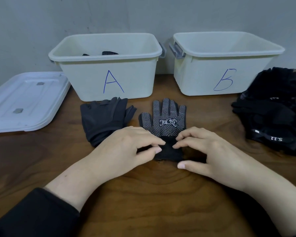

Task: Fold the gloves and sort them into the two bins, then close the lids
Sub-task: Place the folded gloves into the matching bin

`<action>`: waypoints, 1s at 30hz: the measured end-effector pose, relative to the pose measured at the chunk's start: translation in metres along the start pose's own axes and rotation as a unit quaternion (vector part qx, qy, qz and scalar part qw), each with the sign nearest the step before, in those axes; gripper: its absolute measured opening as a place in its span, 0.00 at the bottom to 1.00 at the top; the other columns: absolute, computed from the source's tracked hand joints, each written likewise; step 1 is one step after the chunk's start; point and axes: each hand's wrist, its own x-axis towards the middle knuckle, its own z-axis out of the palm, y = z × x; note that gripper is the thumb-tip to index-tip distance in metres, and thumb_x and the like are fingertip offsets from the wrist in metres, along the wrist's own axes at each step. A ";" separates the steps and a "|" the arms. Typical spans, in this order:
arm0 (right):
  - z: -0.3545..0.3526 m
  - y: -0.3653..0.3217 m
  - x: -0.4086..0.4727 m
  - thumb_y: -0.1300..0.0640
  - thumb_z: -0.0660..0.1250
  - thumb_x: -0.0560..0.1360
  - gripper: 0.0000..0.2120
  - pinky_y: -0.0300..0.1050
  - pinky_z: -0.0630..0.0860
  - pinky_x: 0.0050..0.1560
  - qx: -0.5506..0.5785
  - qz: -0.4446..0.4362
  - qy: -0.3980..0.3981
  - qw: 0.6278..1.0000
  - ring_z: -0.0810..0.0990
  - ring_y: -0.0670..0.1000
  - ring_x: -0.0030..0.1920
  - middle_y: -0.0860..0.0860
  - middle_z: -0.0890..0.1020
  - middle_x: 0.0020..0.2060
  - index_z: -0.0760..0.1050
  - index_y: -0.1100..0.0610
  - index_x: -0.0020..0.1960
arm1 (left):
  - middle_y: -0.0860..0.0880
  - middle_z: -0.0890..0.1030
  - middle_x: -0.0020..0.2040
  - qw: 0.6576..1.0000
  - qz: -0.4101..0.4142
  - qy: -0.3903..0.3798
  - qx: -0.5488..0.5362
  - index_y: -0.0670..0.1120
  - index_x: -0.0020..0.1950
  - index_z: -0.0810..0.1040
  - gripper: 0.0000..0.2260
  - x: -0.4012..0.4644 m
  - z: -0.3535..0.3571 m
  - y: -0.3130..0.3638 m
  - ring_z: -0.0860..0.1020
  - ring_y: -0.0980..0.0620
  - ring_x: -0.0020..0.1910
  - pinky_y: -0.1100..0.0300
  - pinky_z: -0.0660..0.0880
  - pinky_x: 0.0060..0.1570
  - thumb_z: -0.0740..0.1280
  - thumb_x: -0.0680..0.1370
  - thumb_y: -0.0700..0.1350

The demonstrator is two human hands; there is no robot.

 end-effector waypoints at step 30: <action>0.010 -0.010 0.001 0.51 0.65 0.79 0.03 0.42 0.71 0.51 0.043 0.010 0.125 0.991 0.77 0.46 0.46 0.42 0.80 0.42 0.77 0.43 0.51 | 0.59 0.79 0.46 0.993 -0.013 -0.018 0.112 0.57 0.51 0.79 0.12 0.007 0.006 0.011 0.74 0.58 0.49 0.55 0.69 0.55 0.58 0.79 0.58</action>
